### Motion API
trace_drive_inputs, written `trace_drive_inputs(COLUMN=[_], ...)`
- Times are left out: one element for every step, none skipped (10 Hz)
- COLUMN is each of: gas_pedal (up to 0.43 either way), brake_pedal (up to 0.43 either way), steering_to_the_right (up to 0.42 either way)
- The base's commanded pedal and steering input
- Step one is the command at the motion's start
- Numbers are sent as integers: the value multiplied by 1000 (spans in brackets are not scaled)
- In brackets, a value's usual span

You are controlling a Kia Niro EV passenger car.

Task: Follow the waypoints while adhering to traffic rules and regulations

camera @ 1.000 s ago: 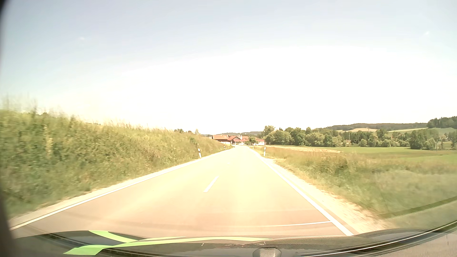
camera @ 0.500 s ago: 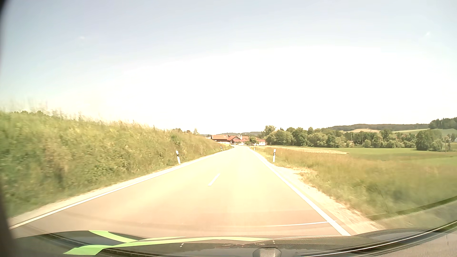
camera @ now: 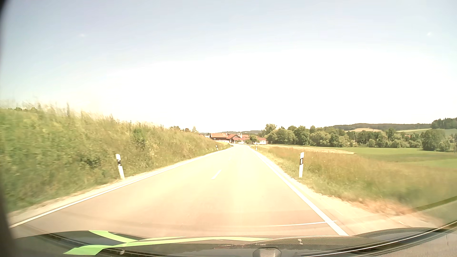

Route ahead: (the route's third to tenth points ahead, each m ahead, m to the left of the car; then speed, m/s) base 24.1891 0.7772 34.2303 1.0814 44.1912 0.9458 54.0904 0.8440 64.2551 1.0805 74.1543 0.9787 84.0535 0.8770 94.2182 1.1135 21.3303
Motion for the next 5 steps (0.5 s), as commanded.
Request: trace_drive_inputs(gas_pedal=[130, 130, 130, 110, 0], brake_pedal=[0, 0, 0, 0, 0], steering_to_the_right=[-1, -1, -1, -1, -1])
